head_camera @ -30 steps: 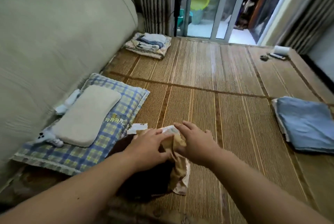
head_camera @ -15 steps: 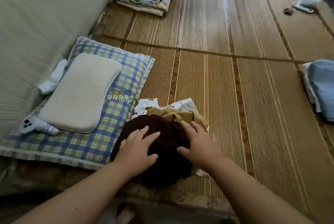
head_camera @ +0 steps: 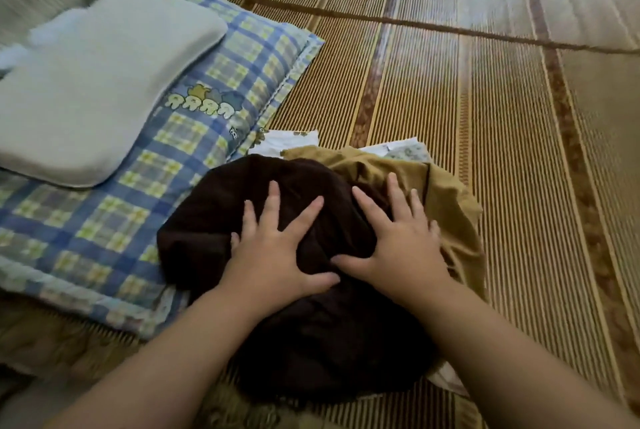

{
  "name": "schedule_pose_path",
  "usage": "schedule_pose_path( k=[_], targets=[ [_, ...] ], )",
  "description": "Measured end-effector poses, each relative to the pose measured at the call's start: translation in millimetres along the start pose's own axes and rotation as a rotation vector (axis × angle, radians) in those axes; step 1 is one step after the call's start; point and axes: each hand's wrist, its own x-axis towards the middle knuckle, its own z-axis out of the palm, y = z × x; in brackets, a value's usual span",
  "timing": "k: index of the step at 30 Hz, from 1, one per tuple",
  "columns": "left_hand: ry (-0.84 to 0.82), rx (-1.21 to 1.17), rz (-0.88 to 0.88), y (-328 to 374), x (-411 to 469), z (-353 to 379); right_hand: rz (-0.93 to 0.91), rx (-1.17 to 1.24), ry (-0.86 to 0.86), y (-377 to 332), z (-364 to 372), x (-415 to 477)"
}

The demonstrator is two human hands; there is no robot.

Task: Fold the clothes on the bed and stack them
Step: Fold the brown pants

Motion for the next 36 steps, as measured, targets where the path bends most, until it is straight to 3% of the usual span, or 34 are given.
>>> schedule_pose_path(
  k=[12,17,24,28,32,36],
  targets=[
    [-0.095,0.202,-0.027,2,30,14,-0.087,0.221,-0.043,25,17,26],
    [-0.147,0.246,-0.045,16,24,10,-0.023,0.176,-0.044,25,14,7],
    [-0.182,0.152,0.107,43,-36,19,0.133,0.114,0.047,41,9,-72],
    [-0.143,0.051,0.257,57,-70,38,0.208,0.11,0.126,67,8,-123],
    [0.019,-0.006,0.336,72,-106,51,0.189,0.153,0.236,84,13,-168],
    [0.124,0.09,0.494,80,-146,67,0.102,0.164,0.193,93,14,-205]
  ],
)
